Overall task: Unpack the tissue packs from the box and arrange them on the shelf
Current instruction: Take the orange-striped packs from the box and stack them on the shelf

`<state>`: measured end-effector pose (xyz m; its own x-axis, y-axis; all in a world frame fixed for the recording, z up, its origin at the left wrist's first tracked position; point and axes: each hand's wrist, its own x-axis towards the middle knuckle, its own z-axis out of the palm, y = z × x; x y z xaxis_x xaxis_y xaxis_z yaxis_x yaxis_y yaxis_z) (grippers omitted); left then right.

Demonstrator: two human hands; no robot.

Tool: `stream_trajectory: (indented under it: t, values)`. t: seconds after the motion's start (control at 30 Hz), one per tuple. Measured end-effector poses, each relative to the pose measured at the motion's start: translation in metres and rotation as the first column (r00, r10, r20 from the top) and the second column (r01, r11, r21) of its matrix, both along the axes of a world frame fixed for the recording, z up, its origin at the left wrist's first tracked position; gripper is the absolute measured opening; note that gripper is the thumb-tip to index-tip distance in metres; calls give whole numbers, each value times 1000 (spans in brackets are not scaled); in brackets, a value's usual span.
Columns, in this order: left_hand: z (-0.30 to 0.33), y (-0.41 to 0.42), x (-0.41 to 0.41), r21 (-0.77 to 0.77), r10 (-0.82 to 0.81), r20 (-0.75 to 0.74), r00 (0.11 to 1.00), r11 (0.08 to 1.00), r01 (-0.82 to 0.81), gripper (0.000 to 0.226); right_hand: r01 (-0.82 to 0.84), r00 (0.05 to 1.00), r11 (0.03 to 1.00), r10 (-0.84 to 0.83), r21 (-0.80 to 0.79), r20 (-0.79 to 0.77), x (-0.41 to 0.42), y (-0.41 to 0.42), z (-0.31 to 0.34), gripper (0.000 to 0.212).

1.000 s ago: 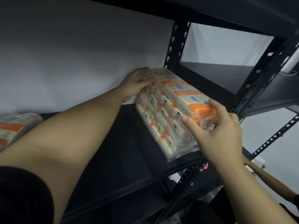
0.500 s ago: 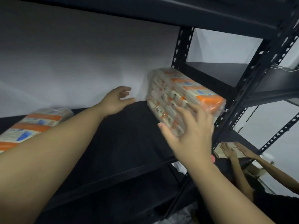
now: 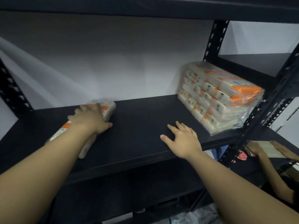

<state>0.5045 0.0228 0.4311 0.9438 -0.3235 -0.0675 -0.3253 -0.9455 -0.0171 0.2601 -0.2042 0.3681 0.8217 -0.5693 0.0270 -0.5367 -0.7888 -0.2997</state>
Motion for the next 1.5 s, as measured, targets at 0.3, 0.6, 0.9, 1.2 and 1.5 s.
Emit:
stream_trajectory:
  t: [0.3,0.6,0.9,1.2,1.5]
  values:
    - [4,-45,-24,-141,-503,30,864,853,502,93,1,994,997,-9,71,110,-6,-7,1,81]
    - [11,-63,-48,-307,-824,-75,561,555,774,97,-124,924,916,-33,381,380,-9,-13,18,119]
    - [-29,34,-27,-564,-521,-61,851,721,401,87,-240,890,856,6,457,455,3,0,18,92]
    - [-34,39,-35,-902,-331,-78,940,424,75,97,-202,807,912,-51,357,589,-7,23,30,93]
    - [36,-59,-30,-994,-496,6,868,91,59,50,-62,660,977,-112,202,743,-49,-18,112,96]
